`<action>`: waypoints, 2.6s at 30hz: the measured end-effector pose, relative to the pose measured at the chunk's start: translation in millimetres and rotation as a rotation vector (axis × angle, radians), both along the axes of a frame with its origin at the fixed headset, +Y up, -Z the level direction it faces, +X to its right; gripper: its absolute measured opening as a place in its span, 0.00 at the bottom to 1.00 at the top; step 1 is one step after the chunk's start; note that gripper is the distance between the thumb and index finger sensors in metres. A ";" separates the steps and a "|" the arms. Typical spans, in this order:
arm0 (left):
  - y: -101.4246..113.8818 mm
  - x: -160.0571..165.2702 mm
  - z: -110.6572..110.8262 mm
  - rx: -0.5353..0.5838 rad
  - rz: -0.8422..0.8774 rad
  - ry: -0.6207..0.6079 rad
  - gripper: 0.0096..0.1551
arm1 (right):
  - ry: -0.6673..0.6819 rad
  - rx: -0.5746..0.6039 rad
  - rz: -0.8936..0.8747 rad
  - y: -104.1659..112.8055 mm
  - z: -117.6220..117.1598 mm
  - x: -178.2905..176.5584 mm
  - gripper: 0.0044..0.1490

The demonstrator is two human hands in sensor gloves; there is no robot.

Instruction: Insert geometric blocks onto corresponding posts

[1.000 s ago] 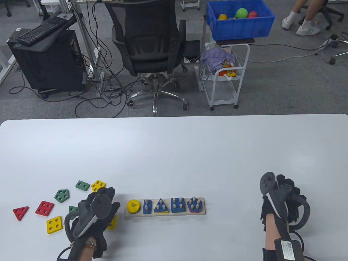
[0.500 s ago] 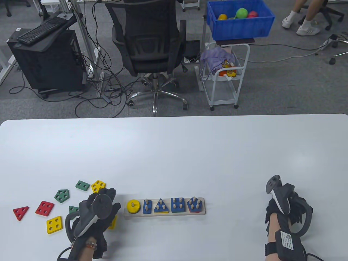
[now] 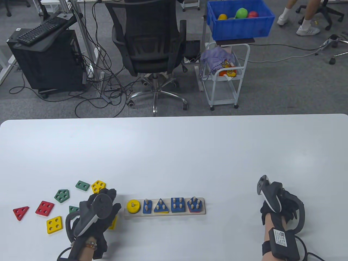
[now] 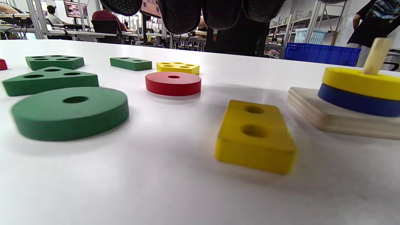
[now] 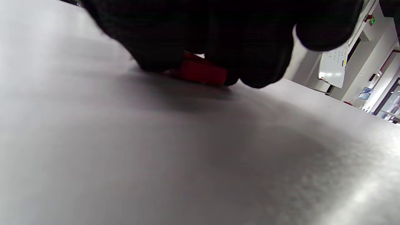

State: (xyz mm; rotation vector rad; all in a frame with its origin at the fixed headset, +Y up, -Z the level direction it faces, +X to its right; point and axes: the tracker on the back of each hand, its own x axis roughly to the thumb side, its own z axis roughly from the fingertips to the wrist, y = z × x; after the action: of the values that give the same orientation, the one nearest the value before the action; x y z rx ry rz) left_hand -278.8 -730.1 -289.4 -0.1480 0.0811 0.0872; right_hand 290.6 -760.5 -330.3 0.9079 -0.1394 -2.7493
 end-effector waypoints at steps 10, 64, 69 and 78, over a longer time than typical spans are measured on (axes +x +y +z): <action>16.8 12.6 7.2 0.050 0.253 -0.068 0.38 | 0.464 0.312 -0.228 42.0 11.7 -75.7 0.35; 7.5 60.2 9.4 0.083 0.410 -0.282 0.44 | 0.859 0.108 -0.440 51.8 17.3 -138.0 0.41; -3.5 74.9 3.3 0.078 0.226 -0.298 0.44 | 0.794 0.073 -0.439 47.2 14.5 -123.2 0.41; -13.4 87.9 -0.5 0.066 0.082 -0.266 0.44 | 0.809 0.025 -0.445 44.0 13.8 -128.3 0.40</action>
State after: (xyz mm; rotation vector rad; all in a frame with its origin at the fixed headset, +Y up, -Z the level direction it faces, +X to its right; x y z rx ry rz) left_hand -190.9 -743.5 -289.9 -0.0964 -0.1932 0.1507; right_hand 162.3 -716.5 -316.5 -0.3235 -0.1690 -3.2792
